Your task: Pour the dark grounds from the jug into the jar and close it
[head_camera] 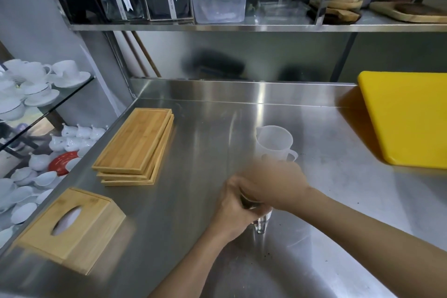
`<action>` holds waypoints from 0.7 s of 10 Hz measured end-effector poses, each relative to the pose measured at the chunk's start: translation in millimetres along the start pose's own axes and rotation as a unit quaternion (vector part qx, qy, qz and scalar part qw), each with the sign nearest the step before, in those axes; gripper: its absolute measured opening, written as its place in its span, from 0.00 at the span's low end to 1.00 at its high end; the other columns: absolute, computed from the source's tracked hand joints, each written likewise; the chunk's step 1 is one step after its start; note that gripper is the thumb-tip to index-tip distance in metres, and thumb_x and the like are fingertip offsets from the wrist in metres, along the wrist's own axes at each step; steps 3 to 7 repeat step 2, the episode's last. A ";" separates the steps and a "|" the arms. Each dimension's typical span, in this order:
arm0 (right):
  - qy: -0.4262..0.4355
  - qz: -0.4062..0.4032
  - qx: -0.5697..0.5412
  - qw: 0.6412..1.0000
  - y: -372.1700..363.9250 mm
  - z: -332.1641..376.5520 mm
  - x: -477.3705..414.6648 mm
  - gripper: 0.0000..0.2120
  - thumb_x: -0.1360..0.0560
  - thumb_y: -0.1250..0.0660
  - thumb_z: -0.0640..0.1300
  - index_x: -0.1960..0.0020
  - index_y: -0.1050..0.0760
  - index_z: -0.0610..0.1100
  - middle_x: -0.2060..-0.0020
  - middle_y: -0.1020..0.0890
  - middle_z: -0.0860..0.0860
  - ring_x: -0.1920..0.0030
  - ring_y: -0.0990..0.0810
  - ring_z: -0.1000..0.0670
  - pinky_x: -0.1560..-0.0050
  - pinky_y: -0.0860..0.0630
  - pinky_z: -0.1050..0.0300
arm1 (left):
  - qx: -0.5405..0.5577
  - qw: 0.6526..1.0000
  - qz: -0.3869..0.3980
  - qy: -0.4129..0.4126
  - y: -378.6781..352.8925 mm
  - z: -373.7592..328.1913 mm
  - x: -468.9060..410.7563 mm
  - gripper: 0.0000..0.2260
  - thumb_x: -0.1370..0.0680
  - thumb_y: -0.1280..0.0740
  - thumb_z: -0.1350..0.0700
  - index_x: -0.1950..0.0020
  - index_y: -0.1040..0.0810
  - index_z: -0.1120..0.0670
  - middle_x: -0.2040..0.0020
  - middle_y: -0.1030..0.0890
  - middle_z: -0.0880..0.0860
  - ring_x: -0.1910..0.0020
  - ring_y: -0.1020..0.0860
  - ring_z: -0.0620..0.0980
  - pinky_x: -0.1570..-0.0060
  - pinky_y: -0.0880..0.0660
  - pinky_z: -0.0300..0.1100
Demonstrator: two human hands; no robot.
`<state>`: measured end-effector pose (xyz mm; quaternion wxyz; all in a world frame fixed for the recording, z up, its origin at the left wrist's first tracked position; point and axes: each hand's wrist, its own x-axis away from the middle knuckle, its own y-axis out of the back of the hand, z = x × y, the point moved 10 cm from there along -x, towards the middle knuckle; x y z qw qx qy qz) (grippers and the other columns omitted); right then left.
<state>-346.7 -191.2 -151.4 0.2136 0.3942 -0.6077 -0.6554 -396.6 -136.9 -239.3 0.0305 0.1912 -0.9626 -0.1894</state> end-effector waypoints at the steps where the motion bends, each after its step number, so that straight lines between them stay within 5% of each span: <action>1: 0.029 -0.007 -0.010 1.000 24.2 -8.7 -9.5 0.26 0.26 0.48 0.65 0.46 0.30 0.44 0.58 0.21 0.48 0.62 0.20 0.41 0.70 0.33 0.55 | -0.053 0.997 0.033 0.033 15.6 -3.7 -2.2 0.39 0.38 0.28 0.36 0.31 0.40 0.41 0.33 0.36 0.42 0.35 0.37 0.39 0.40 0.39 0.37; 2: 0.057 -0.032 -0.036 0.997 62.1 -17.8 -17.9 0.20 0.25 0.43 0.60 0.42 0.30 0.46 0.52 0.20 0.49 0.59 0.19 0.44 0.65 0.23 0.54 | -0.073 0.997 0.012 -0.014 43.1 -43.8 -16.7 0.37 0.33 0.35 0.32 0.29 0.42 0.41 0.28 0.39 0.43 0.33 0.40 0.40 0.38 0.41 0.42; 7: 0.057 -0.032 -0.036 0.997 62.1 -17.8 -17.9 0.20 0.25 0.43 0.60 0.42 0.30 0.46 0.52 0.20 0.49 0.59 0.19 0.44 0.65 0.23 0.54 | -0.073 0.997 0.012 -0.014 43.1 -43.8 -16.7 0.37 0.33 0.35 0.32 0.29 0.42 0.41 0.28 0.39 0.43 0.33 0.40 0.40 0.38 0.41 0.42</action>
